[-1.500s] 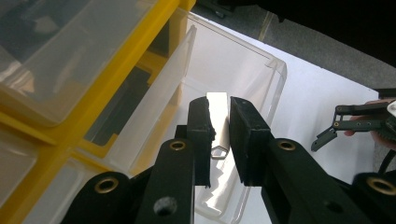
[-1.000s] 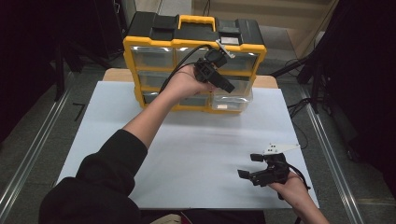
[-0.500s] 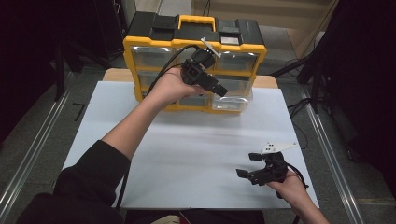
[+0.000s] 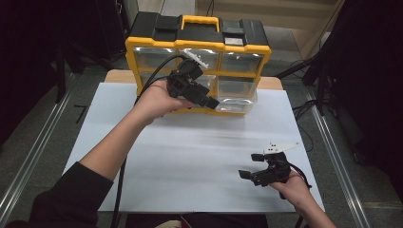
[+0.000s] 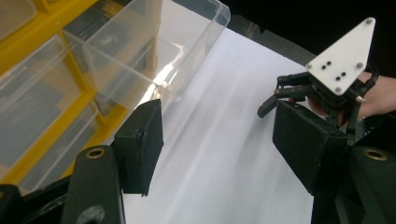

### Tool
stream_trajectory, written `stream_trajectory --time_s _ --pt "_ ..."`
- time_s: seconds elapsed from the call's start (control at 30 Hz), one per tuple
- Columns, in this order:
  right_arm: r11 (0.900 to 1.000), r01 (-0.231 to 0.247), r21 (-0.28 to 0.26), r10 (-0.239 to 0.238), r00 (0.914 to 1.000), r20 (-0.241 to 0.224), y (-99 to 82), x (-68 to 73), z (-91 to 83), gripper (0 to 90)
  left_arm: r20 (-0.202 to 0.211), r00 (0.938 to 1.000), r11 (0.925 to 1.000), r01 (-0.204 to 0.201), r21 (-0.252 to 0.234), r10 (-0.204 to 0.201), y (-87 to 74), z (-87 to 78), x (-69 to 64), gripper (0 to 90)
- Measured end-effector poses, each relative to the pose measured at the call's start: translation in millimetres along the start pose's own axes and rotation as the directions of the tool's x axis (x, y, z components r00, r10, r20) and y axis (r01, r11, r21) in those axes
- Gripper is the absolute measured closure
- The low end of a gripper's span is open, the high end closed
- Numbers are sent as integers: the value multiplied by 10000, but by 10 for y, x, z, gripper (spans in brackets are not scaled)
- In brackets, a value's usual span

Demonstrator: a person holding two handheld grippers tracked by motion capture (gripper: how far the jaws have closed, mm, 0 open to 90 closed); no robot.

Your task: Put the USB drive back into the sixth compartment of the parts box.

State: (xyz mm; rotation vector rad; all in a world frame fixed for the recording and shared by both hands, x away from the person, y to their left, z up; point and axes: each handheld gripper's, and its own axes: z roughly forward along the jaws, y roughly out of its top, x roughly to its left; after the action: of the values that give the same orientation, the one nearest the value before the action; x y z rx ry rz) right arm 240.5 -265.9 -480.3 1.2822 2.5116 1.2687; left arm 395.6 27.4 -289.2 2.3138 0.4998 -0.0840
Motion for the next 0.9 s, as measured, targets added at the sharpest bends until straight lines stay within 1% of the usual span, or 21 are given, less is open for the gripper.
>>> stream_trajectory --time_s 0.2,0.33,0.4,0.43,0.5,0.53,0.6,0.67,0.73,0.8,0.9 --pt "10000 -28 22 28 10000 16 -4 -2 7 73 148 9998 9996 126 -244 -122 -189 -9 -8 323" --pt "10000 -48 39 48 10000 22 -5 -8 11 73 212 9994 9990 265 -351 -257 -302 21 -6 323" --pt "10000 -49 48 49 10000 19 -6 -5 11 73 172 9995 9989 263 -387 -256 -376 36 2 323" --pt "10000 -52 51 52 10000 16 -7 -4 11 73 162 9993 9987 333 -388 -326 -400 45 4 323" --pt "10000 -55 49 55 10000 15 -8 -6 12 73 -49 9994 9991 328 -261 -330 -462 58 14 323" --pt "10000 -77 59 77 10000 23 -9 -6 12 73 -104 9992 9988 390 -293 -393 -497 68 16 323" --pt "10000 -84 53 84 10000 41 -8 -9 10 73 -317 9986 9989 428 -199 -434 -563 92 8 323" --pt "10000 -77 54 77 10000 47 -8 -9 10 73 -253 9990 9991 372 -225 -377 -630 112 -2 323" --pt "9999 -84 66 83 10000 44 -9 -8 10 73 -193 9988 9985 452 -296 -458 -689 129 -15 323" --pt "9999 -86 56 86 10000 49 -11 -6 12 74 -230 9989 9986 393 -346 -401 -751 149 -18 323" --pt "9999 -84 61 84 10000 54 -14 -6 10 73 -241 9983 9980 518 -365 -527 -856 179 -7 323"
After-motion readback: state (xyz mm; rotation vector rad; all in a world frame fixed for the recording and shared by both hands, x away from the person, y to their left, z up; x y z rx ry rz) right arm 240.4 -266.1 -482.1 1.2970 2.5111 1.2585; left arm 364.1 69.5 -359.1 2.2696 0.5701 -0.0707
